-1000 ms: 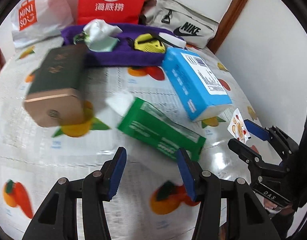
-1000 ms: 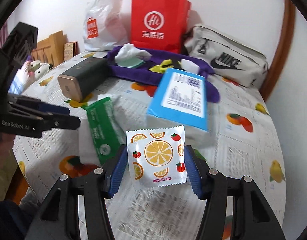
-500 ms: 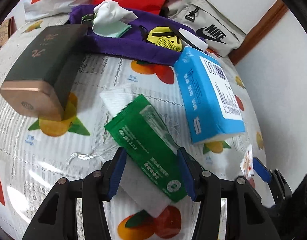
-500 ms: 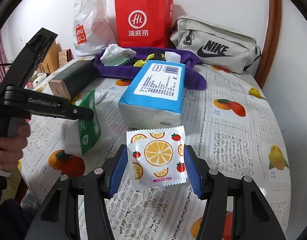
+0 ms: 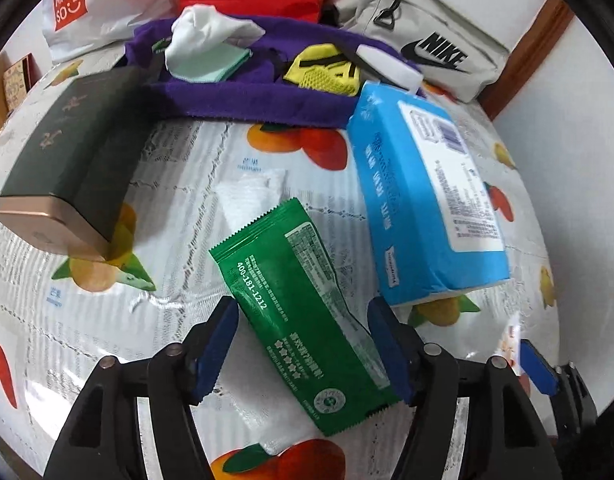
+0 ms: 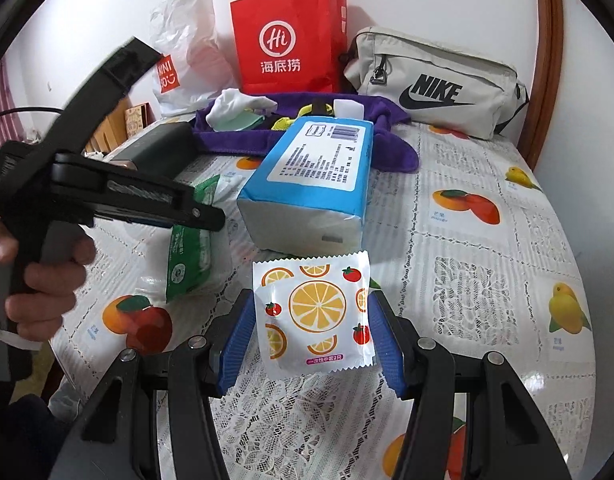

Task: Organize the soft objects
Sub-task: 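Grasp the orange-print snack packet with the right tool while the left tool grasps the green wipes packet, then carry the snack packet in the right tool while the left tool carries the green packet toward the towel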

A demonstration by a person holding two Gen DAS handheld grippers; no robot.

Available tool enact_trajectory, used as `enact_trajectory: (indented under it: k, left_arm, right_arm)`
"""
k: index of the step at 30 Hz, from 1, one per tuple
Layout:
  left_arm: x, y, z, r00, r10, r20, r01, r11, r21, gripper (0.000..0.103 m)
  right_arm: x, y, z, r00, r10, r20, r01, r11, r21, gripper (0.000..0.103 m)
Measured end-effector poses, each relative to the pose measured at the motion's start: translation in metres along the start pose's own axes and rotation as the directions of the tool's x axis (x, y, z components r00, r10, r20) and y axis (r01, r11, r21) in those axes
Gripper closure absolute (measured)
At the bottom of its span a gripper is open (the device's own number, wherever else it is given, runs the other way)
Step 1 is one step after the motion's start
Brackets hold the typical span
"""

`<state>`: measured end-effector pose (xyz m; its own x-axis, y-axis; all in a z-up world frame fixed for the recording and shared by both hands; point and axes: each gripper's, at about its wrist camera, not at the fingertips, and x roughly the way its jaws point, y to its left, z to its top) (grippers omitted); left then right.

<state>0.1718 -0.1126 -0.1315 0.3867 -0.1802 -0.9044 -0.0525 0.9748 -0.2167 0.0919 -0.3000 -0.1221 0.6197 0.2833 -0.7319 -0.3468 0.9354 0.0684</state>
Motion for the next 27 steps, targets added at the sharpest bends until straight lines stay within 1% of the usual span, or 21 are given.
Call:
enact_trajectory:
  k: [3, 4, 5, 8, 11, 13, 15, 27]
  left_arm:
    - [0.006, -0.003, -0.001, 0.999, 0.030, 0.016, -0.030, 0.999, 0.021, 0.040]
    - [0.005, -0.003, -0.002, 0.999, 0.027, 0.024, -0.028, 0.999, 0.027, 0.044]
    - [0.004, -0.002, -0.002, 1.000, 0.018, 0.024, -0.018, 0.999, 0.029, 0.051]
    - [-0.001, 0.006, -0.003, 1.000, -0.025, 0.015, 0.025, 1.000, 0.018, 0.056]
    - [-0.011, 0.014, -0.006, 0.998, -0.049, 0.028, 0.048, 0.998, 0.027, 0.057]
    - [-0.018, 0.020, -0.008, 0.996, -0.082, 0.039, 0.081, 0.996, 0.023, 0.057]
    - [-0.026, 0.026, -0.009, 0.994, -0.099, 0.051, 0.098, 0.995, 0.021, 0.058]
    - [-0.061, 0.086, -0.015, 0.991, -0.078, 0.109, 0.083, 0.996, -0.038, 0.058]
  right_arm:
    - [-0.002, -0.003, 0.000, 1.000, 0.003, 0.010, -0.003, 1.000, 0.019, 0.047]
    - [-0.002, -0.003, 0.000, 1.000, 0.004, 0.010, -0.005, 1.000, 0.021, 0.047]
    - [-0.002, -0.004, -0.001, 1.000, 0.002, 0.008, -0.002, 1.000, 0.021, 0.047]
    - [-0.001, -0.003, -0.003, 1.000, -0.008, 0.000, 0.008, 1.000, 0.017, 0.047]
    - [0.003, -0.003, -0.004, 1.000, -0.007, -0.012, 0.008, 1.000, 0.027, 0.047]
    - [0.004, 0.000, -0.004, 1.000, -0.004, -0.016, 0.004, 1.000, 0.031, 0.047]
    - [0.007, 0.003, -0.004, 1.000, -0.002, -0.020, 0.003, 1.000, 0.028, 0.047]
    - [0.014, 0.022, 0.002, 0.998, -0.032, -0.051, 0.033, 0.999, 0.026, 0.047]
